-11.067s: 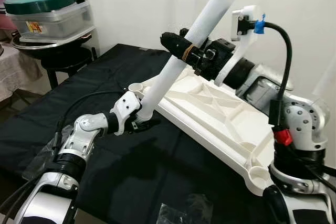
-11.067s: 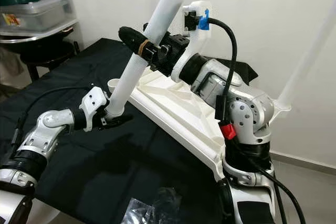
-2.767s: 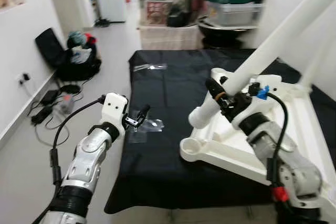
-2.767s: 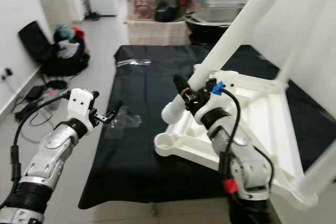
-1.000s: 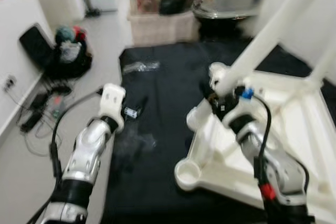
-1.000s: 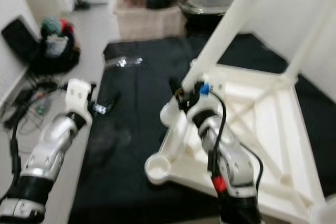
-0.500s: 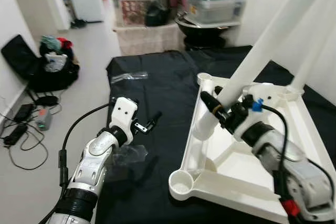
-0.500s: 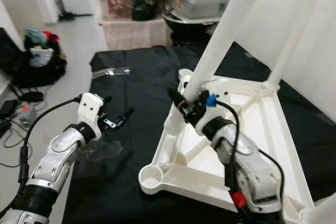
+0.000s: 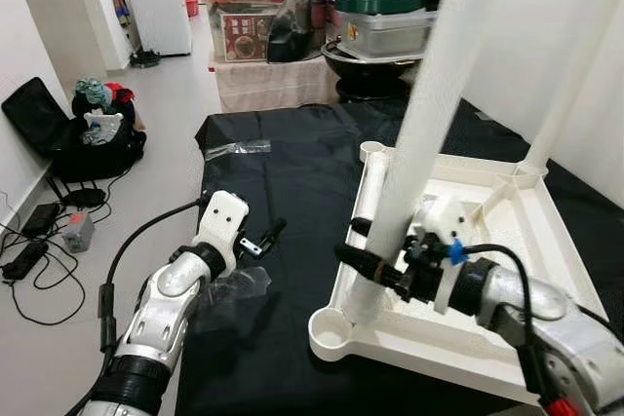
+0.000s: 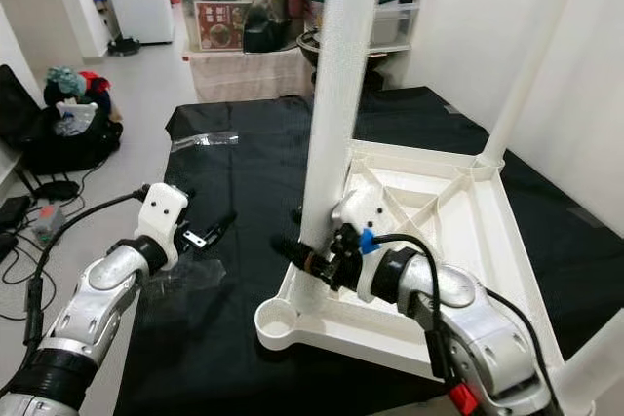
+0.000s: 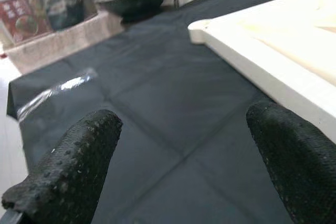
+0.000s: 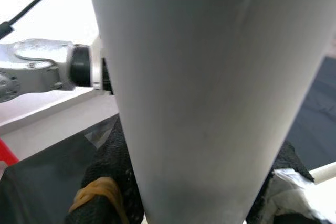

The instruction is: Building children table

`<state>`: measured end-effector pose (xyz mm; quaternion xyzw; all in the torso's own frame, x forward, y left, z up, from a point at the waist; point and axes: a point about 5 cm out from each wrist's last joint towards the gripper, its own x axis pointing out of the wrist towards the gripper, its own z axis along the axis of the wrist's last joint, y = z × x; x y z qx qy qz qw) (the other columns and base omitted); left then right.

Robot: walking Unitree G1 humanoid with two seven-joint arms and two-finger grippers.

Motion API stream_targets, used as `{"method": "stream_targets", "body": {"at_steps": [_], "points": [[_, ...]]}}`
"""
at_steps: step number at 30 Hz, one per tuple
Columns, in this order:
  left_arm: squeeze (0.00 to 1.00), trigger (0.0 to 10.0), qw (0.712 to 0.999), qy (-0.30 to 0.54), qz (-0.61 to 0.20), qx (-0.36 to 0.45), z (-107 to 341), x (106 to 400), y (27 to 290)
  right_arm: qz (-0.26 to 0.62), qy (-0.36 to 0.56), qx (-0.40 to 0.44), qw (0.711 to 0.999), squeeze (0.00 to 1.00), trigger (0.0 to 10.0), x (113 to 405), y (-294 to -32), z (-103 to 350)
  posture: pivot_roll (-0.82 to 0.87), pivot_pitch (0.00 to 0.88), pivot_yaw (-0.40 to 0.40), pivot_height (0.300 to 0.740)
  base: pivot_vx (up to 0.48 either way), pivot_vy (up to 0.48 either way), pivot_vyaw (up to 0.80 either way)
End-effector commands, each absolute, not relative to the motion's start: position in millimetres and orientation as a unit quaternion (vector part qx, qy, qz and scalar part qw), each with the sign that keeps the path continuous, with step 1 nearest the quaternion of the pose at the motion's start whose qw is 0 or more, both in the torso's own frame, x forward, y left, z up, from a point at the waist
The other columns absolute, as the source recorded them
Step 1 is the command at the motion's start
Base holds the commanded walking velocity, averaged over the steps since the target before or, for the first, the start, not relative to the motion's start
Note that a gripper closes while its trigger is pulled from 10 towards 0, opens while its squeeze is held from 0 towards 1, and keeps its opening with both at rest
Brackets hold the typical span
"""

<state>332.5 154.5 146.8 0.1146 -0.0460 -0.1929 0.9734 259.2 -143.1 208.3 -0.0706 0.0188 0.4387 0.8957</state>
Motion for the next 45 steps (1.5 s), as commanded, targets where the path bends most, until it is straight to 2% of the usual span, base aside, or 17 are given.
{"method": "stream_targets", "body": {"at_steps": [1,8,10,11,14,18,27,30,34,45], "points": [[0.00,10.0,0.976,-0.021,-0.177,0.125,138,330,166,0.466,0.013,-0.072,0.882,0.00,10.0,264,-135,207,0.06,0.000,-0.028,0.740,0.000,0.000,0.00],[0.00,10.0,0.975,-0.018,-0.183,0.124,136,329,165,0.525,0.000,-0.071,0.848,0.00,10.0,270,-126,211,0.07,0.000,-0.035,0.740,0.000,0.000,0.00],[0.00,10.0,0.975,-0.020,-0.185,0.123,137,329,163,0.568,0.004,-0.084,0.819,0.00,10.0,273,-118,212,0.08,0.000,-0.045,0.740,0.000,0.000,0.00],[0.00,10.0,0.975,-0.020,-0.185,0.123,137,329,163,0.568,0.004,-0.084,0.819,0.00,10.0,273,-118,212,0.08,0.000,-0.045,0.740,0.000,0.000,0.00],[0.00,10.0,0.975,-0.023,-0.186,0.120,139,327,163,0.618,0.030,-0.105,0.779,0.00,10.0,271,-112,206,0.11,0.000,-0.062,0.740,0.000,0.000,0.00],[0.00,10.0,0.975,-0.023,-0.189,0.118,139,324,166,0.647,0.052,-0.110,0.753,0.00,10.0,267,-112,198,0.11,0.000,-0.066,0.740,0.000,0.000,0.00],[0.00,10.0,0.973,-0.021,-0.199,0.116,138,322,163,0.654,0.063,-0.100,0.747,0.00,10.0,268,-119,193,0.11,0.000,-0.061,0.740,0.000,0.000,0.00],[0.00,10.0,0.972,-0.021,-0.201,0.115,138,322,162,0.651,0.063,-0.092,0.751,0.00,10.0,270,-121,194,0.11,0.000,-0.057,0.740,0.000,0.000,0.00],[0.00,10.0,0.971,-0.020,-0.210,0.113,137,321,158,0.631,0.075,-0.067,0.769,0.00,10.0,285,-139,190,0.11,0.000,-0.060,0.740,0.000,0.000,0.00],[0.00,10.0,0.971,-0.017,-0.214,0.109,136,319,157,0.612,0.098,-0.051,0.783,0.00,10.0,293,-153,178,0.11,0.000,-0.063,0.740,0.000,0.000,0.00]]}}
